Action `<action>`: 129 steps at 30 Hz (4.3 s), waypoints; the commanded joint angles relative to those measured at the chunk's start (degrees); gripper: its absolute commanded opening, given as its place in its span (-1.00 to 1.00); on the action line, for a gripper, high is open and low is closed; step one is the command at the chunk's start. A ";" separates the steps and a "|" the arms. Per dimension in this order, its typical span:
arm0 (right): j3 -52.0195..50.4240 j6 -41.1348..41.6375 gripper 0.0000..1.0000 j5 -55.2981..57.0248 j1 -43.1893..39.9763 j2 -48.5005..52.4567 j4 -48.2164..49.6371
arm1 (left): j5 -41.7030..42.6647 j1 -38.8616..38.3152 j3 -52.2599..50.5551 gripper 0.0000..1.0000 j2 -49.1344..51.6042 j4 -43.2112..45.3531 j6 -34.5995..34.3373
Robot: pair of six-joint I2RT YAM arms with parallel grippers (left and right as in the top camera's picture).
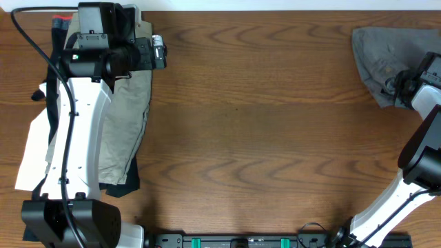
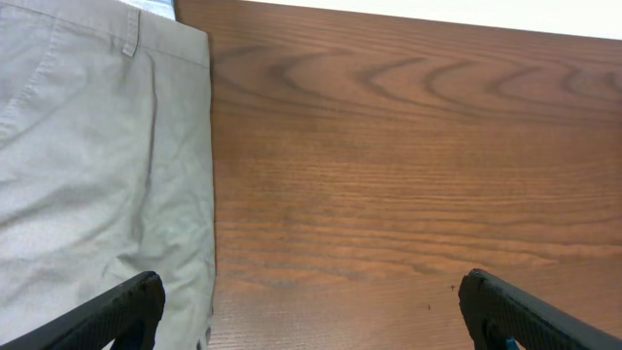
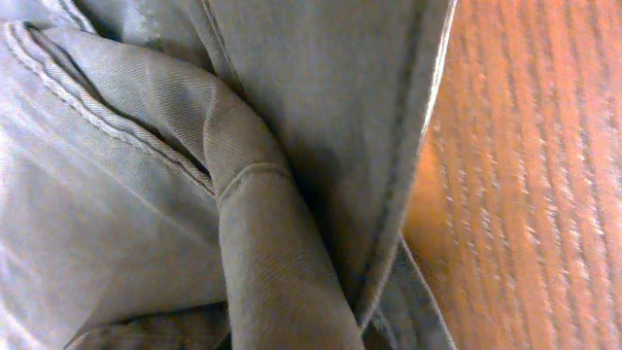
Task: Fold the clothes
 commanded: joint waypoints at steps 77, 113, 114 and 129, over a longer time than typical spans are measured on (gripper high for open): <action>-0.15 -86.03 -0.97 -22.80 3.32 10.47 14.86 | -0.52 0.13 -2.40 0.96 6.19 4.22 -0.04; 0.52 -83.03 0.99 -25.20 11.02 -45.70 -8.81 | -0.52 0.15 -2.40 0.96 6.19 4.98 -0.04; 0.52 -83.01 0.98 -26.69 12.04 -47.17 -9.90 | -0.52 0.15 -2.40 0.96 6.19 4.98 -0.04; 0.52 -75.60 0.99 -45.77 19.28 -55.34 -20.79 | -0.52 0.15 -2.40 0.96 6.19 4.98 -0.04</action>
